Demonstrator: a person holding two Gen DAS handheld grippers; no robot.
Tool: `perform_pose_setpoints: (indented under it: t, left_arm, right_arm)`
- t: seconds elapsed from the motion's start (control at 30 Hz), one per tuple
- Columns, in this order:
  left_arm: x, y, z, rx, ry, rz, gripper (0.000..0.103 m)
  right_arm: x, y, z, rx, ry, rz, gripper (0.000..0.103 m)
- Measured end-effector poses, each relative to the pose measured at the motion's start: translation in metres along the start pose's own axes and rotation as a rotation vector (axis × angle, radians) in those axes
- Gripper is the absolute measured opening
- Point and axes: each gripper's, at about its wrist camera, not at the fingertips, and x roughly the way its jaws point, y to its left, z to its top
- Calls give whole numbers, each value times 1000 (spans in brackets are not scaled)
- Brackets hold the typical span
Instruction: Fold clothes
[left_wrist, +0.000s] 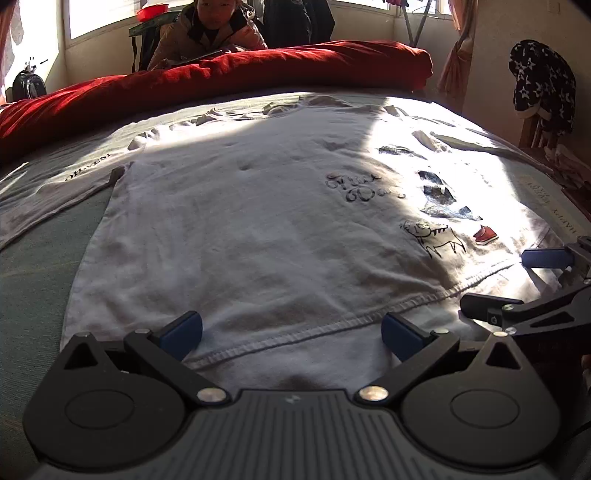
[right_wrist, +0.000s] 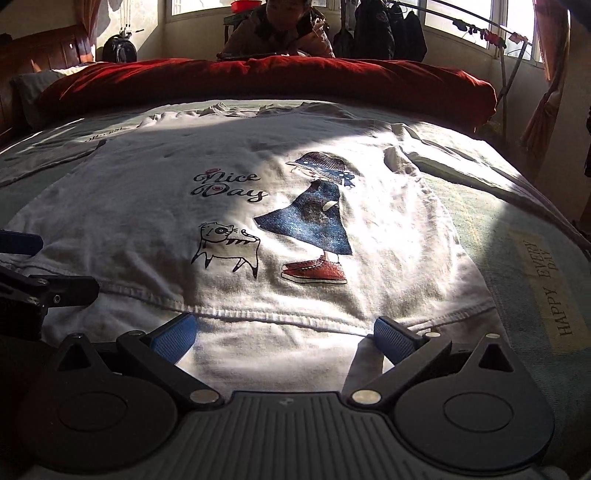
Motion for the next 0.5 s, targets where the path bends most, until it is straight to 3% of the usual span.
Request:
perform_pose_setpoints:
  t: [0.5]
  left_arm:
    - [-4, -5, 7, 19, -32, -16, 103]
  right_arm:
    - [-3, 1, 2, 21, 27, -14, 103]
